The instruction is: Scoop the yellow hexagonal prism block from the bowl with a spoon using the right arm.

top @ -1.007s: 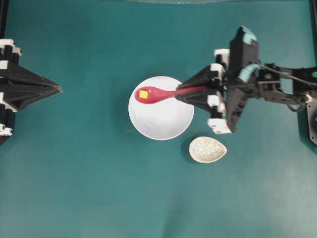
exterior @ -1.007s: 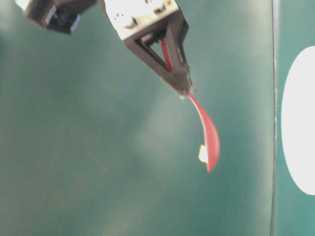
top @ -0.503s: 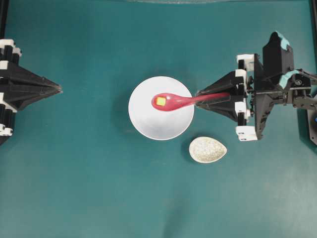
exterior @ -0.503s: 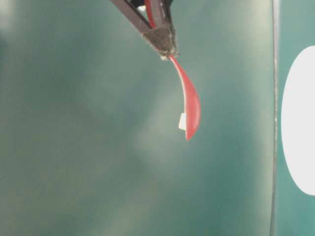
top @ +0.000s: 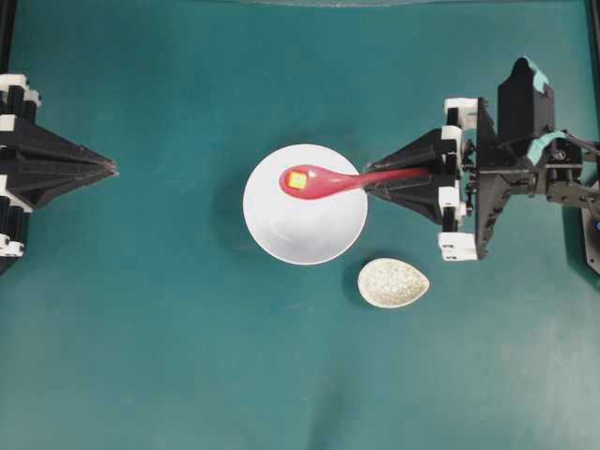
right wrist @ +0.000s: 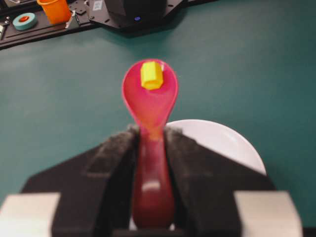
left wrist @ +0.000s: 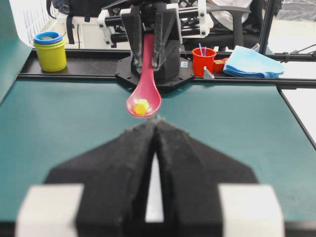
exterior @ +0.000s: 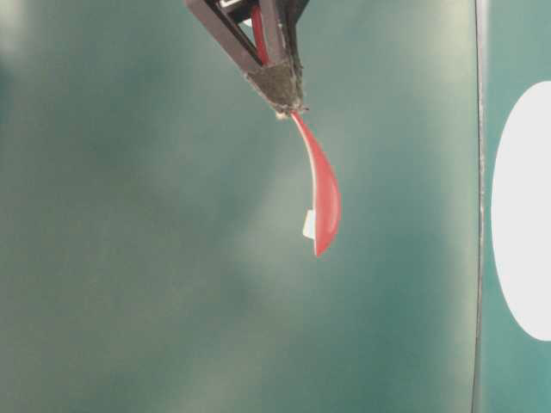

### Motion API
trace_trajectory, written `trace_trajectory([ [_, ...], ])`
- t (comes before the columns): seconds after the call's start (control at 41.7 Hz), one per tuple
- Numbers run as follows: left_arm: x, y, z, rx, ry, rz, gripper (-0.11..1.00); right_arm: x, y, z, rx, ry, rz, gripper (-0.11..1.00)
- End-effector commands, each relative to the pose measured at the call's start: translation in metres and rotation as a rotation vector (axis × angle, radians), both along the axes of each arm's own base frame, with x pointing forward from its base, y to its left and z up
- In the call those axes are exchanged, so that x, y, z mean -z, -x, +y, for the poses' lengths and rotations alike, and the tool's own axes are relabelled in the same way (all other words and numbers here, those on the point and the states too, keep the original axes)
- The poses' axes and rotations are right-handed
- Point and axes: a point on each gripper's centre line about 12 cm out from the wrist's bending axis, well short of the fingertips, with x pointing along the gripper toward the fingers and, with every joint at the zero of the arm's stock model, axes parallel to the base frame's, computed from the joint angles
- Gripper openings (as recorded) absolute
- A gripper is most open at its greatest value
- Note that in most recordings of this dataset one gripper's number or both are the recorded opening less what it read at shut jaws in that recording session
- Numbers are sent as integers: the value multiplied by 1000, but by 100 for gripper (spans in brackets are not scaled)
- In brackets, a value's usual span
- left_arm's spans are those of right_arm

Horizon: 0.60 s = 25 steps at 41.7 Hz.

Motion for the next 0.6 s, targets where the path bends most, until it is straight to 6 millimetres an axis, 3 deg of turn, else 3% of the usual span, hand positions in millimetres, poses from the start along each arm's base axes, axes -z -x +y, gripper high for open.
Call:
trace_trajectory([
  [0.0, -11, -3, 0, 0, 0, -26, 3, -15, -5, -6, 22, -2, -48, 25],
  [0.216, -12, -1, 0, 0, 0, -31, 3, -17, -6, -17, 64, -7, -67, 25],
  [0.575, -5, -2, 0, 0, 1, 28, 3, -15, -6, -19, 81, -32, -63, 25],
])
